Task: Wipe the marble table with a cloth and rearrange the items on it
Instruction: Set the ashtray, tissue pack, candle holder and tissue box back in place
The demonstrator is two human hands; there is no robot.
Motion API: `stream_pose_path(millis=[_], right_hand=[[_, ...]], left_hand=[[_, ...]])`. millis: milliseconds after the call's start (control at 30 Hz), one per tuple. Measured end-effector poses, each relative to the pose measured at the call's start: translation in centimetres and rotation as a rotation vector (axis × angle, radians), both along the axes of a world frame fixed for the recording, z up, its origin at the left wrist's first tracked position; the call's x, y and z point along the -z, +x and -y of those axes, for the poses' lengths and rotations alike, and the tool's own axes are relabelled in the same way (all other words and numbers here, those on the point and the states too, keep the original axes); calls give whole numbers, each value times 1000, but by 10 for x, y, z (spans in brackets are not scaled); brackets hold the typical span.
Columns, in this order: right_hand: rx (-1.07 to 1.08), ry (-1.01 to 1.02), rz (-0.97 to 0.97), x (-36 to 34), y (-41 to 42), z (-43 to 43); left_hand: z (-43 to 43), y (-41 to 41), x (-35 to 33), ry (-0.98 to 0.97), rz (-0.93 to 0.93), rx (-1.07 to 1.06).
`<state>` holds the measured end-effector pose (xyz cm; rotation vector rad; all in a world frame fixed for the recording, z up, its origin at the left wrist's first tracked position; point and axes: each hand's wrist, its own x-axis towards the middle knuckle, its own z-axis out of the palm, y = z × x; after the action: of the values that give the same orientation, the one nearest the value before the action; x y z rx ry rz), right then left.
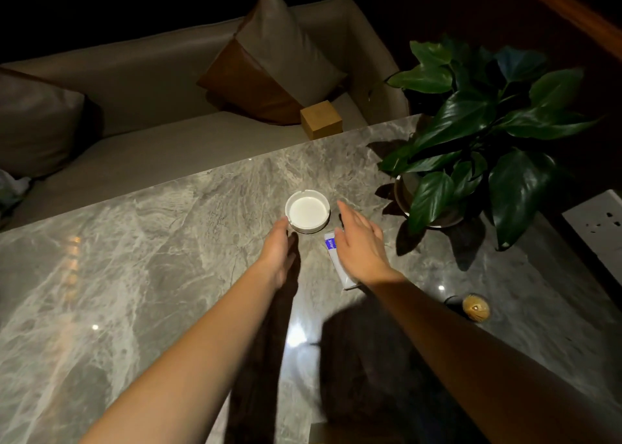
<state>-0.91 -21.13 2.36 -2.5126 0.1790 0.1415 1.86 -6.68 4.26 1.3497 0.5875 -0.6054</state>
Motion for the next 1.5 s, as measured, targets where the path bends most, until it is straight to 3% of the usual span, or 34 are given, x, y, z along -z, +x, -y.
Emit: stream_pose_path(millis=[300, 567, 667, 733, 800, 867, 1100, 1267, 1367, 1500], right_hand=[[30, 50, -166, 0, 19, -13], [72, 32, -177, 2, 22, -1], [145, 133, -54, -1, 12, 6], [175, 164, 25, 2, 0, 10], [186, 151, 60, -1, -19, 21], [215, 123, 72, -7, -43, 35], [504, 190, 104, -11, -115, 96], [879, 535, 123, 0, -160, 117], [862, 667, 100, 2, -182, 117], [866, 688, 72, 9, -181, 124]], left_hand=[[20, 23, -3, -114, -4, 33], [44, 15, -15, -146, 11, 54], [45, 0, -26, -48, 109, 33], [40, -9, -20, 103, 291, -44], [42, -27, -19, 196, 484, 25], [49, -49, -20, 165, 522, 180], [98, -109, -6, 153, 349, 549], [148, -146, 14, -10, 58, 598], [160, -161, -5, -29, 9, 708], [176, -163, -4, -143, -102, 673]])
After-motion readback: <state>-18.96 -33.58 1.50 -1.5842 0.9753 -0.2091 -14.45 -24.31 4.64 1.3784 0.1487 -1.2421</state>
